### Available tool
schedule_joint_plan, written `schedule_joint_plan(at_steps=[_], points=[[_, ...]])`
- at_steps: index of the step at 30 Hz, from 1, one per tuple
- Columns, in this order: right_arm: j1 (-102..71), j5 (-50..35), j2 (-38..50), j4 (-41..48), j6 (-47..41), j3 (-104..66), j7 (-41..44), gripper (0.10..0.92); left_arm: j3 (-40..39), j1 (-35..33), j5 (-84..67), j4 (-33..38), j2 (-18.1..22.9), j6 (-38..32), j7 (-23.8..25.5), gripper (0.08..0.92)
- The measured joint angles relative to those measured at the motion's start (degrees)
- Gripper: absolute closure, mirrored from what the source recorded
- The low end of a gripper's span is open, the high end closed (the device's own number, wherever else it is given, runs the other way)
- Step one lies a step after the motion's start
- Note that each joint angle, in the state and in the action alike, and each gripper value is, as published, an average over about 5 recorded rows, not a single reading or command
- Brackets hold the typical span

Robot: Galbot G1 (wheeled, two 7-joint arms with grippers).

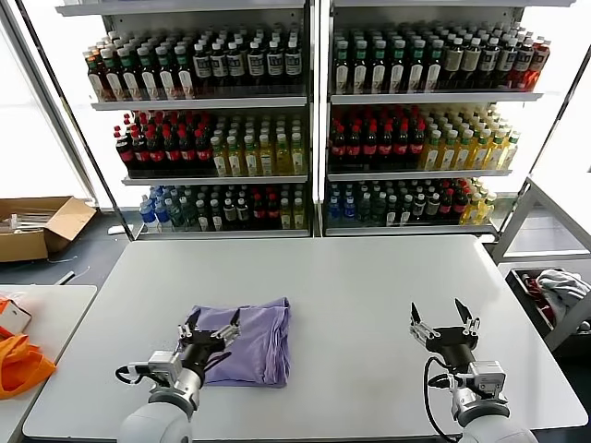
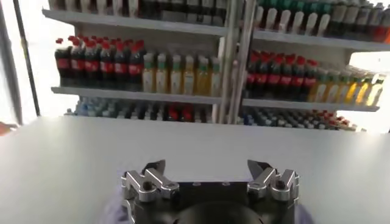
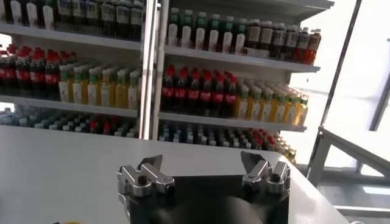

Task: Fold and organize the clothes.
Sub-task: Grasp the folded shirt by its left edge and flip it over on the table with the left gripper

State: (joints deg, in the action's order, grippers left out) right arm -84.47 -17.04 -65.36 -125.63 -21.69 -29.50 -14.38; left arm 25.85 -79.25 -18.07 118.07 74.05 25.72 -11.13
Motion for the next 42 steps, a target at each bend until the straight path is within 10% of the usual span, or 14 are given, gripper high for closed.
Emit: schedule_joint_plan(at_steps=[42], points=[[-0.95, 1.9, -0.89, 0.05, 0.45, 1.67, 0.09, 0.203, 7.49, -2.01, -9.2, -8.75, -1.68, 1.02, 6.59, 0.213]])
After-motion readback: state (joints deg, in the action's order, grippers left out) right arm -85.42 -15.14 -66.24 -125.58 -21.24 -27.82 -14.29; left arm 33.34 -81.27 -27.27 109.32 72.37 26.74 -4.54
